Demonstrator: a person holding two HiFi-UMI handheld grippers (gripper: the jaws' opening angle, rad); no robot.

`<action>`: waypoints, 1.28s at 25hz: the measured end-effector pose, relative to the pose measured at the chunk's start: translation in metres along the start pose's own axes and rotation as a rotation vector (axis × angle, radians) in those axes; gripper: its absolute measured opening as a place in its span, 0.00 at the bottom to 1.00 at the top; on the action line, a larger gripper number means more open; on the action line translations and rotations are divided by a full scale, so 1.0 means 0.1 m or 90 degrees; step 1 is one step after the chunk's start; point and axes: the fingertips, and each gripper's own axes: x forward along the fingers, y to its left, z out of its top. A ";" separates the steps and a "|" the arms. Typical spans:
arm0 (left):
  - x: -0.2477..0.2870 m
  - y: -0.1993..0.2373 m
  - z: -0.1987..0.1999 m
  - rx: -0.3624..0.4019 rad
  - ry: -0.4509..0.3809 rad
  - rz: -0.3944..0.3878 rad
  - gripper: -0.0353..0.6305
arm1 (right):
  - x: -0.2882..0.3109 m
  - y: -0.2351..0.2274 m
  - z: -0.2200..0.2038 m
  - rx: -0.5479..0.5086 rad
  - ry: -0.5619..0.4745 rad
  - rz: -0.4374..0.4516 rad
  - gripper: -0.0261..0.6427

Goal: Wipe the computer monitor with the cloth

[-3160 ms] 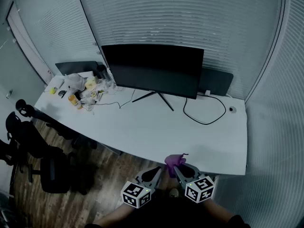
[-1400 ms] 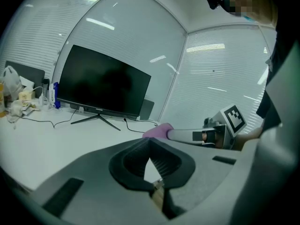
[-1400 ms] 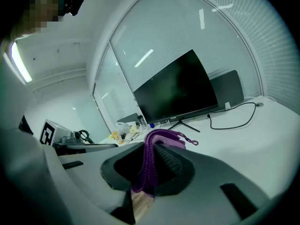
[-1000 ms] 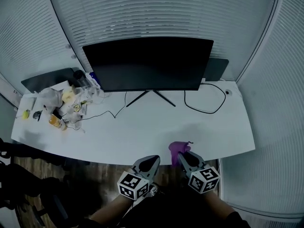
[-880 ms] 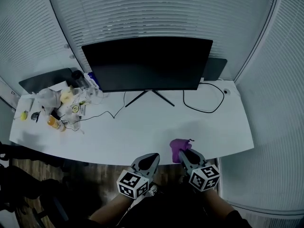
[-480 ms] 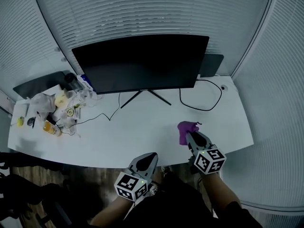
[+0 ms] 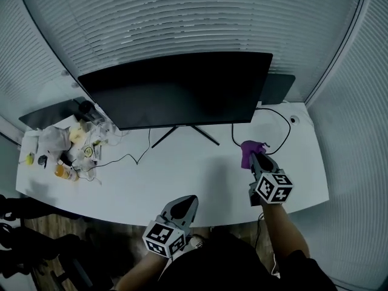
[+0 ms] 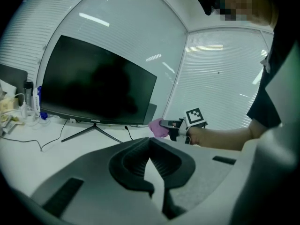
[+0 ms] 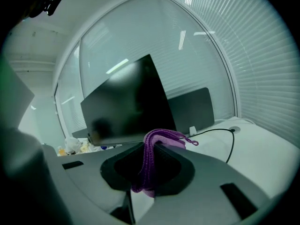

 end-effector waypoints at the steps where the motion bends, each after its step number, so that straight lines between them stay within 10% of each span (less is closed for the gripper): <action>1: 0.06 0.01 0.01 -0.002 0.005 0.003 0.06 | 0.09 -0.10 0.01 0.001 0.005 -0.004 0.15; 32: 0.86 0.35 0.29 -0.014 0.048 0.069 0.06 | 1.47 -0.88 -0.21 0.005 0.109 0.007 0.15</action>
